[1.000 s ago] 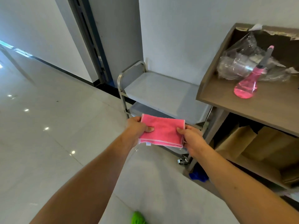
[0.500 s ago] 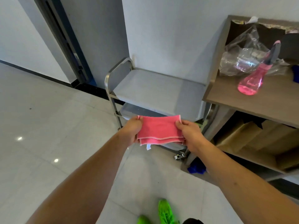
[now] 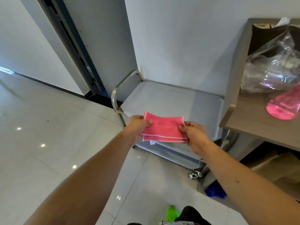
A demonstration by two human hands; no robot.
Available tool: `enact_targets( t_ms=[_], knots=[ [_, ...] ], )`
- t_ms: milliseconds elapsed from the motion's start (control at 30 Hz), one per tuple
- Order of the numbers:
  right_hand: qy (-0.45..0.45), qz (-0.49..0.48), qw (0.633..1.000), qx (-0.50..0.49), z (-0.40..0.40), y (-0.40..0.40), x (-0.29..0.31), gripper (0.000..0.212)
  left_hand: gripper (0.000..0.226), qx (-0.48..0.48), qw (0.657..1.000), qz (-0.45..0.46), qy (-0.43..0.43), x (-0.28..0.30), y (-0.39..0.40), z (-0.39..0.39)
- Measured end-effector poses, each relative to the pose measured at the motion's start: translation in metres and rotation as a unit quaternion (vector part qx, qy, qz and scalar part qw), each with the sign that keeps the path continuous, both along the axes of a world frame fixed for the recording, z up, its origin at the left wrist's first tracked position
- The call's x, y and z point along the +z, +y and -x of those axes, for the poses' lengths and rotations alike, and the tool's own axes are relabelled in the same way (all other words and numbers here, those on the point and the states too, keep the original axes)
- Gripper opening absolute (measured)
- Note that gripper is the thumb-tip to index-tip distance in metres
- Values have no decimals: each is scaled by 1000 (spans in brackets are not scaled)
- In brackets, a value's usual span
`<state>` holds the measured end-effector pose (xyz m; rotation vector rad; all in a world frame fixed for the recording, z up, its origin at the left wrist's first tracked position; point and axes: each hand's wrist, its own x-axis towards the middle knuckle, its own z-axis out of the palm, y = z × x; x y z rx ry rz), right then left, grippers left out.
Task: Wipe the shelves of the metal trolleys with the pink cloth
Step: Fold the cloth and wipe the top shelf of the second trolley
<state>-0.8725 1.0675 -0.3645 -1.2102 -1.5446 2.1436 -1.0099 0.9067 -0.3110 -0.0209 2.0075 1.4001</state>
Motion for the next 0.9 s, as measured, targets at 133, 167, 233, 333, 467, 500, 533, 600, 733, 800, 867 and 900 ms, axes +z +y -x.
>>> enact_targets(
  t_ms=[133, 167, 233, 333, 467, 500, 533, 600, 733, 800, 867, 900],
  knots=[
    [0, 6, 1000, -23, 21, 18, -3, 17, 32, -12, 1000, 10, 28, 5, 20, 21],
    [-4, 4, 1000, -26, 25, 22, -5, 17, 31, -17, 999, 11, 27, 5, 25, 25],
    [-14, -9, 999, -28, 32, 29, -10, 15, 32, -25, 999, 7, 19, 5, 36, 34],
    [-33, -29, 999, -23, 44, 36, -18, 20, 34, -46, 999, -11, 9, 2, 54, 47],
    [-66, -59, 996, -35, 62, 45, -22, 31, 33, -92, 995, -28, 14, -4, 81, 70],
    [-69, -58, 995, -48, 66, 47, -24, 27, 31, -106, 994, -23, 14, -6, 87, 78],
    [-71, -55, 994, -66, 70, 49, -27, 22, 29, -122, 992, -14, 13, -9, 93, 87],
    [-77, -50, 990, -104, 76, 51, -31, 11, 24, -153, 988, 12, 19, -16, 101, 103],
    [-90, -52, 980, -169, 90, 52, -42, 4, 22, -203, 978, 47, 27, -43, 114, 137],
    [-100, -49, 976, -187, 96, 51, -51, 4, 23, -230, 972, 55, 10, -59, 119, 148],
    [-132, -47, 968, -209, 100, 50, -64, 4, 24, -253, 965, 62, -12, -75, 125, 156],
    [-151, -46, 962, -223, 100, 48, -71, 3, 25, -261, 963, 69, -20, -83, 128, 159]
  ],
)
